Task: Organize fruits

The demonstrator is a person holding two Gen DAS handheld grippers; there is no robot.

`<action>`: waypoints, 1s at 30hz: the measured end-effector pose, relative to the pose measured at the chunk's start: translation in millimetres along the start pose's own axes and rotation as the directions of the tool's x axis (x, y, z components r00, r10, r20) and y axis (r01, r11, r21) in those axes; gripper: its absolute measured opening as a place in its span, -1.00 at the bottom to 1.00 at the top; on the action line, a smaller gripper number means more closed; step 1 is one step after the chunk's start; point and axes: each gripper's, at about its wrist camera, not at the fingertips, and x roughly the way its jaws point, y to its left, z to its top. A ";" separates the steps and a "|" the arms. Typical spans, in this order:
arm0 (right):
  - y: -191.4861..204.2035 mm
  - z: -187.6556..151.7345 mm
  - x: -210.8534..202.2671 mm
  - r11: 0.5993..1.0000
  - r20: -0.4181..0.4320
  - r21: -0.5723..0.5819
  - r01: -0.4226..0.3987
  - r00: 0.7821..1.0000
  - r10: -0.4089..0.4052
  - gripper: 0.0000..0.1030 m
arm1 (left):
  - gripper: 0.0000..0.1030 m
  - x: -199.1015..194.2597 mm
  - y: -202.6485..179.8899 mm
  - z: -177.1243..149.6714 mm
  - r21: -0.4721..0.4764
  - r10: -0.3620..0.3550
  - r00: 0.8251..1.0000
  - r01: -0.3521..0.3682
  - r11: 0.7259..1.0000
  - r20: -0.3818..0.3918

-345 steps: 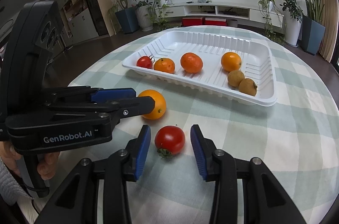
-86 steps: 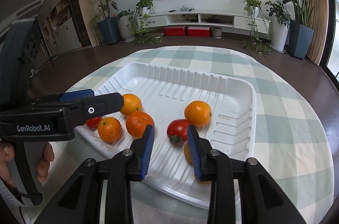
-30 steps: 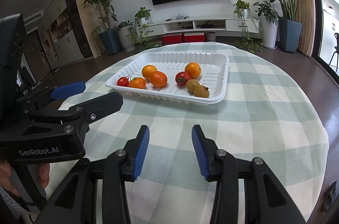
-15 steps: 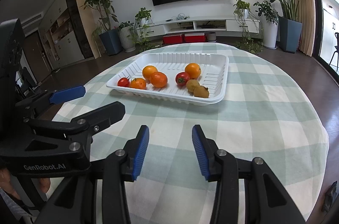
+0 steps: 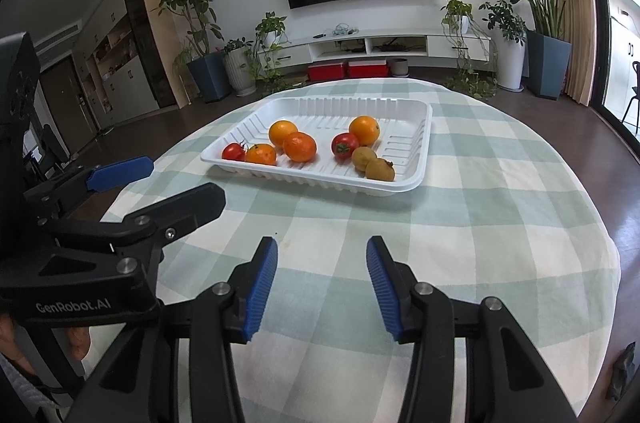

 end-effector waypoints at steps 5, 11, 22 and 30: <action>0.1 -0.1 0.6 1.000 -0.001 0.000 -0.001 1.000 0.001 -0.02 | 0.88 -2.7 -2.0 0.1 0.008 0.000 1.000 0.000 1.000 0.007; 0.1 -0.3 0.7 1.000 -0.001 0.001 0.000 1.000 0.000 -0.02 | 0.88 -4.8 -3.7 -0.4 0.008 -0.007 1.000 0.006 1.000 0.012; 0.1 -0.5 0.6 1.000 0.000 0.000 0.000 1.000 0.000 -0.02 | 0.88 -4.3 -2.0 -1.6 0.003 0.035 0.999 -0.035 0.999 -0.004; -0.2 -0.5 1.1 1.000 0.000 0.001 -0.001 1.000 0.001 -0.02 | 0.88 -6.6 -2.4 -2.2 0.008 0.032 0.999 -0.032 0.999 0.006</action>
